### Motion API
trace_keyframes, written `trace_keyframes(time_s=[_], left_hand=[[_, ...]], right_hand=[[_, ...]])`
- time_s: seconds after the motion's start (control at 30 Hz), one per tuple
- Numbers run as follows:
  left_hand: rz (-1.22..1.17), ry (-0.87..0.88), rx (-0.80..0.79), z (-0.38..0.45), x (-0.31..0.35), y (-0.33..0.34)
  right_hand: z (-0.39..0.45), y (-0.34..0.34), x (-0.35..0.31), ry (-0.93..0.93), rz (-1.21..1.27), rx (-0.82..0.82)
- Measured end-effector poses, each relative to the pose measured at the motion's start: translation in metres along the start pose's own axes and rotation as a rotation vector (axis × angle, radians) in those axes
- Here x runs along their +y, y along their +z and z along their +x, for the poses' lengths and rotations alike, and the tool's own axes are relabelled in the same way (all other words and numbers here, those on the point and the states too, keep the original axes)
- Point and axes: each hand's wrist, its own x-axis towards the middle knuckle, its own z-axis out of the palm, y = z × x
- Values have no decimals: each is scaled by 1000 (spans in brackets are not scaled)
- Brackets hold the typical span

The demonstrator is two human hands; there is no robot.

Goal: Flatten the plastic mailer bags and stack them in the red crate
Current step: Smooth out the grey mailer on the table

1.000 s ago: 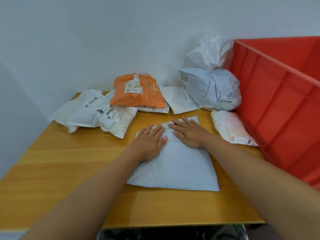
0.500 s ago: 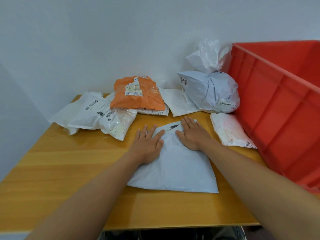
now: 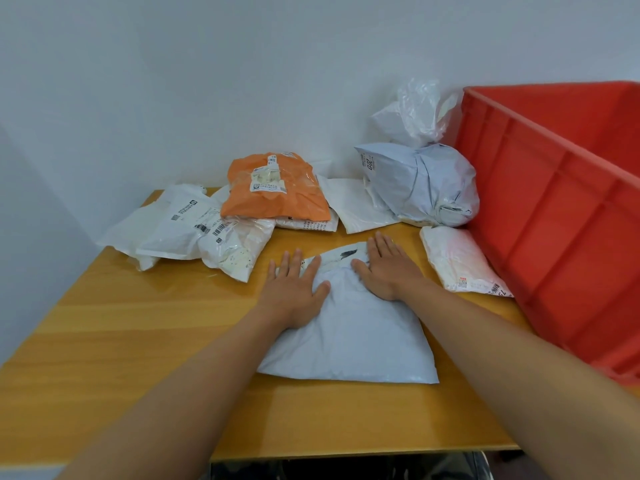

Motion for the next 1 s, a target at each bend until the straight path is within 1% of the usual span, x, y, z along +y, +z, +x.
trace_keyframes(time_s=[0.13,0.27,0.37,0.47,0.53,0.63,0.73,0.87,1.0], left_hand=[[-20,12,31,-2,-1,1],[-52,33,159,-6,-1,1],[-138,46,320,-12,-2,0],[-161,82,501,-15,-1,2],[-169,82,563,-17,1,1],[-190,46,513,-22,3,-1],[-203,36,361,-28,4,-5],[-236,63,195,-53,4,-8],[-125,53,-4,-88,4,-2]], right_hand=[[-4,0,0,-11,-2,34],[-12,-6,-3,-39,-3,118],[-35,-17,-7,-40,78,65],[-80,-19,-14,-70,134,-2],[-109,-13,-18,-98,112,-52],[-126,4,-15,-114,48,-110],[-125,15,-12,-122,3,-77],[-125,18,-12,-122,-11,-50],[-126,16,-13,-118,-10,-53]])
